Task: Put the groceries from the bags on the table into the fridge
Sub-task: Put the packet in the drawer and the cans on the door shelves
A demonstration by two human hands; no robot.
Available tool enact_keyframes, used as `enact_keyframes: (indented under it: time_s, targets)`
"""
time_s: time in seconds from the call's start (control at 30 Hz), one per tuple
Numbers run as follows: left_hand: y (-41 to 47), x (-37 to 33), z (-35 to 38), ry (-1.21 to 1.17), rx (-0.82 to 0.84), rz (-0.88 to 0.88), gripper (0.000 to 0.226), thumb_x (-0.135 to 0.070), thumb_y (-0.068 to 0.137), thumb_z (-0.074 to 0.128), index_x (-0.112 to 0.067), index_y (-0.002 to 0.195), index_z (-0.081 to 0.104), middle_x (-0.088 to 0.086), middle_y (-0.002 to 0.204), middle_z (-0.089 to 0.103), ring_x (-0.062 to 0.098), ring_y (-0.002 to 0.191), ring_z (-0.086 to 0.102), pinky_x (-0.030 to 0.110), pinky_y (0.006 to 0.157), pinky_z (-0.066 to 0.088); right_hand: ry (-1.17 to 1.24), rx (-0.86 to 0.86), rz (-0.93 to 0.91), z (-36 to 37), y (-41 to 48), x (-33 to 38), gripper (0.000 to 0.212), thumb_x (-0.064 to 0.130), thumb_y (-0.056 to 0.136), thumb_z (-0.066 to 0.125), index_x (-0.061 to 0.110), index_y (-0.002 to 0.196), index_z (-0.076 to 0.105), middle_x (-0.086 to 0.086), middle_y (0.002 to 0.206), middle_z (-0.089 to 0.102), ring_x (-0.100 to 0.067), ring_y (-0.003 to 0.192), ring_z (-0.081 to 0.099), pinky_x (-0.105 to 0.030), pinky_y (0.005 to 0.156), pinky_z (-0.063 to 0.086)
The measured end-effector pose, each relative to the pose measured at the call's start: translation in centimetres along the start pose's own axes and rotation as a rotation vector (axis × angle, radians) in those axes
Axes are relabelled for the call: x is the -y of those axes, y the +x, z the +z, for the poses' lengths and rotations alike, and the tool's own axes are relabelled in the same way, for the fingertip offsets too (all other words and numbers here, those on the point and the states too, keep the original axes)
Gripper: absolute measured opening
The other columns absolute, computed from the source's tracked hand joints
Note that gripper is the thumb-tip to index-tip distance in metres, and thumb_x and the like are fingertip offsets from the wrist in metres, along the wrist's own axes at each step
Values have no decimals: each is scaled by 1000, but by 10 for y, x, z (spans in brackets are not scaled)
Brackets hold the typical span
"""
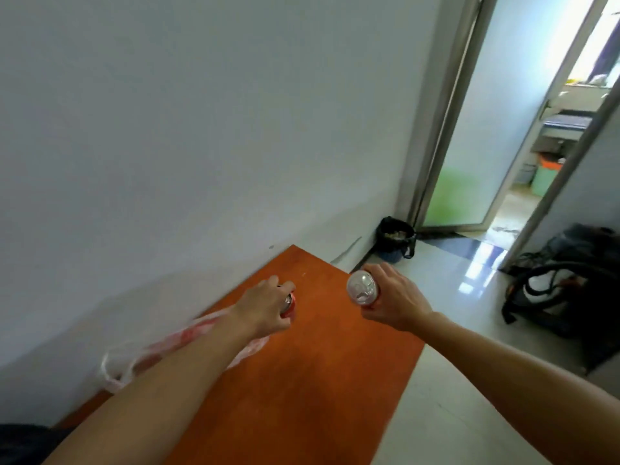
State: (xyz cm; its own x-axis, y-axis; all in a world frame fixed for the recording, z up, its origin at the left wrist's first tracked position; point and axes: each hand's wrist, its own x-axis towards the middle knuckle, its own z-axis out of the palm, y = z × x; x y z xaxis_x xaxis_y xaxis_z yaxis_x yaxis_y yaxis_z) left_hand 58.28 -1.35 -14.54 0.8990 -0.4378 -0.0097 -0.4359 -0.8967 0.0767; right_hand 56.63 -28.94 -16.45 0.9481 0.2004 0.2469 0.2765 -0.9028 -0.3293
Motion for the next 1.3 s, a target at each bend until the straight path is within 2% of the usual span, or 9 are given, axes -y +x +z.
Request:
enact_keyframes:
  time_s: [0.07, 0.2, 0.43, 0.53, 0.67, 0.73, 0.9, 1.1, 1.3]
  targets:
    - [23, -51, 0, 37, 1, 102, 63, -41, 77, 69, -24, 132, 44, 5, 118, 53, 22, 103, 55, 32, 85, 53, -87, -33, 45, -27, -36, -43, 77, 42, 63, 79, 23, 129, 45, -1, 117, 52, -23, 104, 53, -34, 76, 49]
    - [65, -174, 2, 71, -7, 322, 54, -39, 78, 68, -22, 126, 48, 5, 112, 53, 21, 99, 55, 32, 82, 53, -220, -86, 168, -81, -125, -137, 76, 43, 64, 78, 21, 129, 46, -3, 121, 54, -25, 106, 53, -34, 79, 48]
    - [116, -428, 20, 52, -74, 651, 46, -29, 73, 63, -19, 116, 53, 8, 103, 51, 30, 94, 55, 39, 69, 51, -402, -149, 326, -182, -296, -294, 77, 42, 48, 77, 21, 117, 50, -2, 108, 65, -27, 94, 61, -37, 71, 53]
    - [121, -527, 21, 35, -115, 778, 43, -27, 74, 60, -19, 116, 53, 7, 103, 51, 27, 94, 54, 33, 62, 44, -442, -182, 447, -221, -363, -345, 72, 41, 50, 73, 21, 114, 49, -3, 101, 63, -27, 87, 59, -33, 70, 50]
    - [139, -637, 20, -14, -155, 964, 44, -28, 73, 61, -20, 115, 51, 6, 104, 50, 27, 95, 52, 34, 66, 49, -457, -276, 579, -267, -435, -407, 65, 46, 54, 61, 21, 112, 49, -4, 97, 61, -27, 82, 58, -34, 67, 51]
    - [154, -687, 21, -38, -159, 1042, 41, -27, 74, 61, -20, 112, 51, 5, 102, 49, 26, 93, 52, 34, 66, 50, -477, -331, 638, -289, -463, -436, 64, 47, 55, 57, 22, 112, 48, -4, 97, 60, -27, 80, 58, -33, 65, 51]
    - [201, -815, 28, -13, -208, 1171, 53, -34, 78, 62, -22, 126, 44, 3, 115, 46, 22, 102, 48, 34, 74, 52, -568, -402, 735, -348, -515, -514, 67, 36, 47, 73, 21, 109, 52, -2, 93, 61, -26, 77, 60, -28, 62, 47]
    - [275, -968, 17, -73, -253, 1327, 53, -33, 78, 61, -19, 126, 46, 7, 114, 48, 26, 103, 50, 32, 73, 46, -658, -473, 847, -435, -550, -622, 67, 38, 47, 78, 18, 108, 59, -3, 97, 62, -27, 80, 62, -32, 60, 52]
    - [336, -1119, -32, -166, -291, 1433, 56, -34, 79, 65, -23, 129, 44, 5, 116, 46, 23, 103, 48, 32, 79, 47, -756, -639, 913, -540, -576, -696, 73, 34, 44, 87, 18, 109, 59, -3, 94, 62, -25, 76, 61, -23, 61, 39]
